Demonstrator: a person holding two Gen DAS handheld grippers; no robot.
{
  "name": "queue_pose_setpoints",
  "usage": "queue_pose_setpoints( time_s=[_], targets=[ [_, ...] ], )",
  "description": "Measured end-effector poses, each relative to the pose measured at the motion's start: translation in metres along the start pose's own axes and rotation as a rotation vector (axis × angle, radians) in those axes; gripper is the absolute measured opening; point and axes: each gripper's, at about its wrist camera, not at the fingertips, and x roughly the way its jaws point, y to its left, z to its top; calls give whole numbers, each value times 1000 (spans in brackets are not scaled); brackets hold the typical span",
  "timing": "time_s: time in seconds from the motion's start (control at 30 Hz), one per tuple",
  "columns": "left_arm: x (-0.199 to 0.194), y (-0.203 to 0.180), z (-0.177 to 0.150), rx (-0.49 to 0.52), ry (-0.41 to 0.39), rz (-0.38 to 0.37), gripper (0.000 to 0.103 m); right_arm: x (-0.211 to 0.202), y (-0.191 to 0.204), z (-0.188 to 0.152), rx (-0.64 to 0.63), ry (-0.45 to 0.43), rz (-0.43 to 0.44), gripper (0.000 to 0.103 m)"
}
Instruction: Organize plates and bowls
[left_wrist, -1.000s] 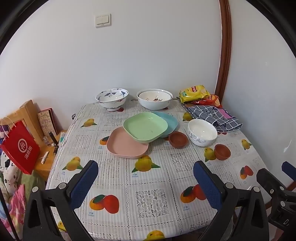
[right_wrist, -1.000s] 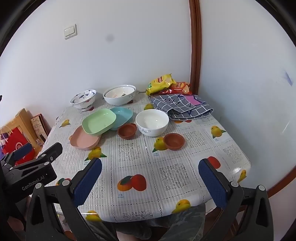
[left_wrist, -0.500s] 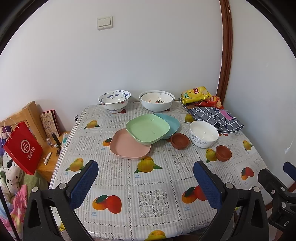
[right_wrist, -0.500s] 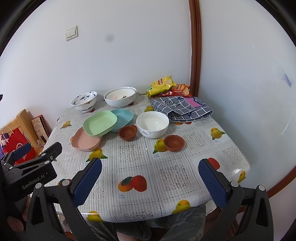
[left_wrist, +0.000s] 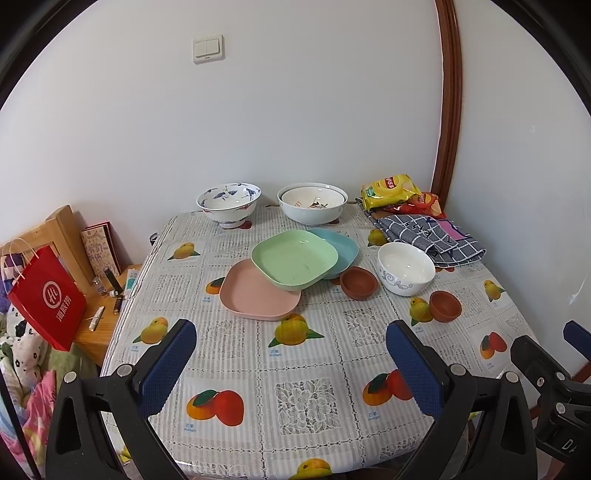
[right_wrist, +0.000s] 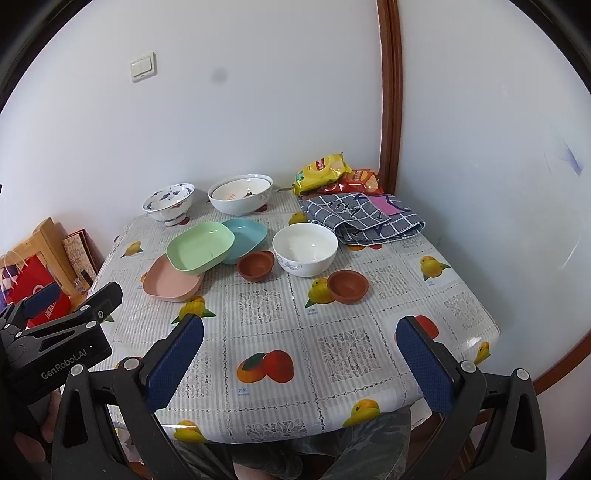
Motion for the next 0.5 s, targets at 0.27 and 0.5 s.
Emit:
queue_pose_setpoints(
  time_s=[0.27, 0.5],
  targets=[
    [0, 0, -1, 0, -1, -1, 103, 0, -1, -1, 0, -2, 3, 103],
    [-2, 1, -2, 0, -2, -3, 103, 0, 0, -1, -3, -1, 1, 103]
  ],
)
